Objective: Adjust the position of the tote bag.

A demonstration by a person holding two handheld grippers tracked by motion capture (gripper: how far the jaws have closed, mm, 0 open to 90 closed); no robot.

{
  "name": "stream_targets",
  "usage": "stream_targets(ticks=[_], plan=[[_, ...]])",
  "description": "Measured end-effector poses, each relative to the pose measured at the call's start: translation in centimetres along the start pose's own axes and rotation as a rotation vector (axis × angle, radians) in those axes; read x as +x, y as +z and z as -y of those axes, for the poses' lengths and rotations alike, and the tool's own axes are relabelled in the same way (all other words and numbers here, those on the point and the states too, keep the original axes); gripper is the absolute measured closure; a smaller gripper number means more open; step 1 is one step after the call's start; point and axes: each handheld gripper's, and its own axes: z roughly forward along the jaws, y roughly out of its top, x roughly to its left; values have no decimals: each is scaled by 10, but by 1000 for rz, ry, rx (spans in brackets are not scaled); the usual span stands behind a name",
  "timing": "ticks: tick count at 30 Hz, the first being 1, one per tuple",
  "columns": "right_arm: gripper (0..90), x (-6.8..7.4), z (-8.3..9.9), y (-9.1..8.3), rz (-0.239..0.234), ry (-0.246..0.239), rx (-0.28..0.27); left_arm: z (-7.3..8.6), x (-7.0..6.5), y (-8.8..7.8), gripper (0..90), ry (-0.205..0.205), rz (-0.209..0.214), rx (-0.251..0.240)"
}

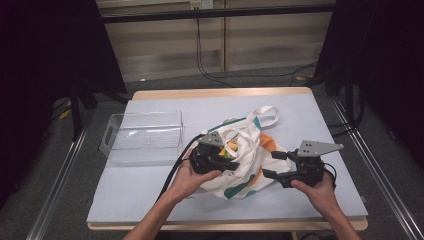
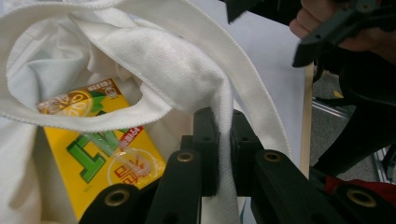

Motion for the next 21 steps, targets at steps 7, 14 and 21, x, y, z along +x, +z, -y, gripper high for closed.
stream_targets(ticks=[7, 14, 21], plan=[[290, -3, -11, 5, 16, -13, 14, 0, -8, 16, 835, 25, 24, 67], [282, -7, -18, 17, 13, 14, 35, 0, -15, 31, 821, 44, 47, 93], [265, -10, -23, 30, 53, 20, 92, -1, -21, 42, 816, 68, 53, 138]])
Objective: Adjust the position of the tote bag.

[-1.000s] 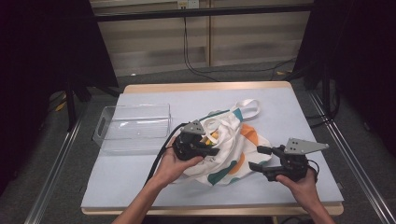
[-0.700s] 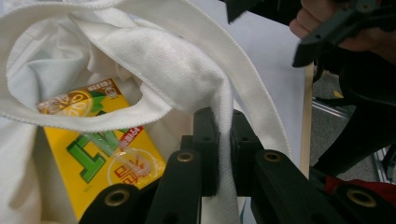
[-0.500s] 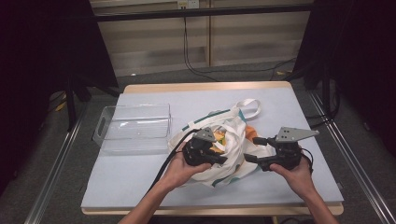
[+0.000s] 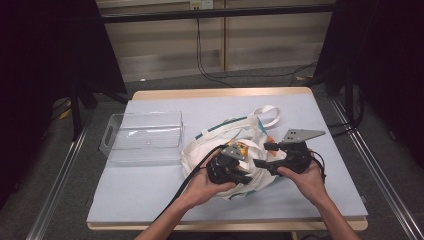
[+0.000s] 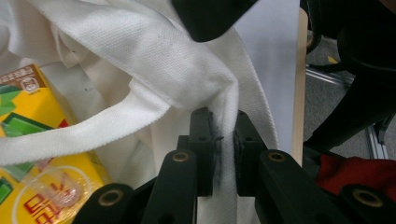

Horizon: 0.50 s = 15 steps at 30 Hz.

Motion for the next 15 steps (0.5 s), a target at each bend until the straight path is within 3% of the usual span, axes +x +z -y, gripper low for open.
stream_targets(ticks=[3, 6, 8, 11, 15], plan=[[264, 0, -2, 4, 6, -1, 10, -1, -2, 2, 814, 5, -5, 14], [264, 0, 0, 15, 42, -15, 66, -1, -4, 6, 810, 12, 0, 22], [264, 1, 3, 21, 39, -19, 90, -1, -7, 9, 810, 16, 3, 23], [260, 3, 6, 26, 40, -22, 105, -2, -10, 13, 807, 37, -1, 48], [257, 5, 10, 31, 60, -24, 124, -1, -12, 17, 800, 32, 14, 52]])
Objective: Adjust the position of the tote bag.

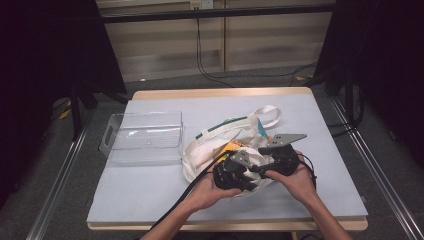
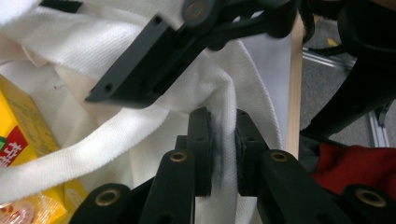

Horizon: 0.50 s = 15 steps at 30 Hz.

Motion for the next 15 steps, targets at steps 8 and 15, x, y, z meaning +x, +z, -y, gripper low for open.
stream_targets(ticks=[8, 15], plan=[[482, 3, 4, 0, 25, 5, 35, 2, 6, -11, 670, -26, 32, -23], [754, -3, 13, -9, 22, 35, 50, 11, 16, -62, 539, -53, -9, -119]])
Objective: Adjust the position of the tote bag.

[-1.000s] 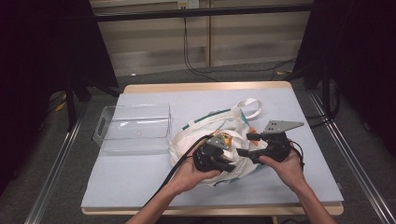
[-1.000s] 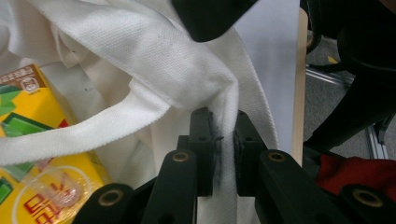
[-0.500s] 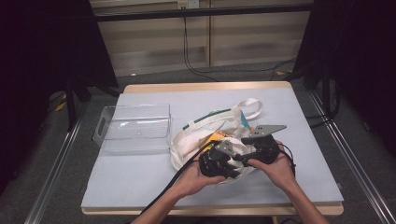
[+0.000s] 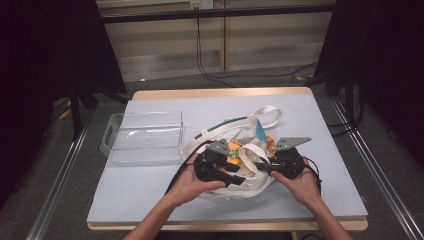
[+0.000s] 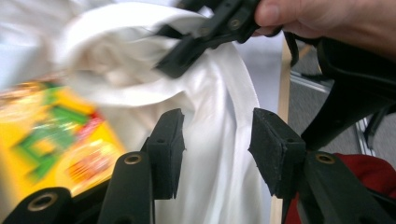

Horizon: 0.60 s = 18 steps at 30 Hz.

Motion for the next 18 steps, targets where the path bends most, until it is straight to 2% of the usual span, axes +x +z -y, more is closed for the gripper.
stream_targets(ticks=[1, 2, 3, 4, 5, 6, 8, 10, 11, 12, 14, 15, 16, 17, 18], plan=[[754, 0, 0, 0, 0, 0, 0, 0, 0, 0, 533, 0, 0, 0], [779, -2, 2, -4, -5, 9, -5, 4, 7, -18, 533, -28, -24, -30], [787, -3, 3, -4, -4, 13, -4, 4, 7, -18, 533, -28, -24, -30], [795, -3, 5, -5, -4, 16, -3, 10, 16, -37, 529, -55, -52, -56], [795, -3, 5, -5, -4, 16, -3, 10, 16, -37, 528, -55, -52, -56], [801, -3, 7, -6, -11, 17, 4, 16, 20, -48, 522, -75, -86, -64], [806, -4, 7, -6, -12, 14, 7, 18, 22, -50, 496, -68, -103, -49], [807, -4, 7, -7, -11, 14, 6, 23, 22, -50, 476, -59, -91, -13], [809, -4, 7, -8, -12, 12, 11, 24, 22, -49, 454, -41, -88, 25], [809, -4, 8, -9, -9, 10, 12, 27, 21, -45, 448, -38, -77, 20], [813, -5, 11, -11, -7, 11, 20, 31, 19, -39, 448, -22, -83, 64], [814, -6, 13, -12, -2, 14, 24, 34, 18, -32, 447, -33, -82, 44], [818, -9, 19, -15, -8, 24, 31, 35, 17, -27, 449, -16, -77, 107], [818, -9, 19, -15, -8, 24, 31, 35, 17, -27, 456, -16, -77, 107], [820, -12, 24, -19, -1, 34, 34, 37, 15, -19, 460, -1, -91, 130]])
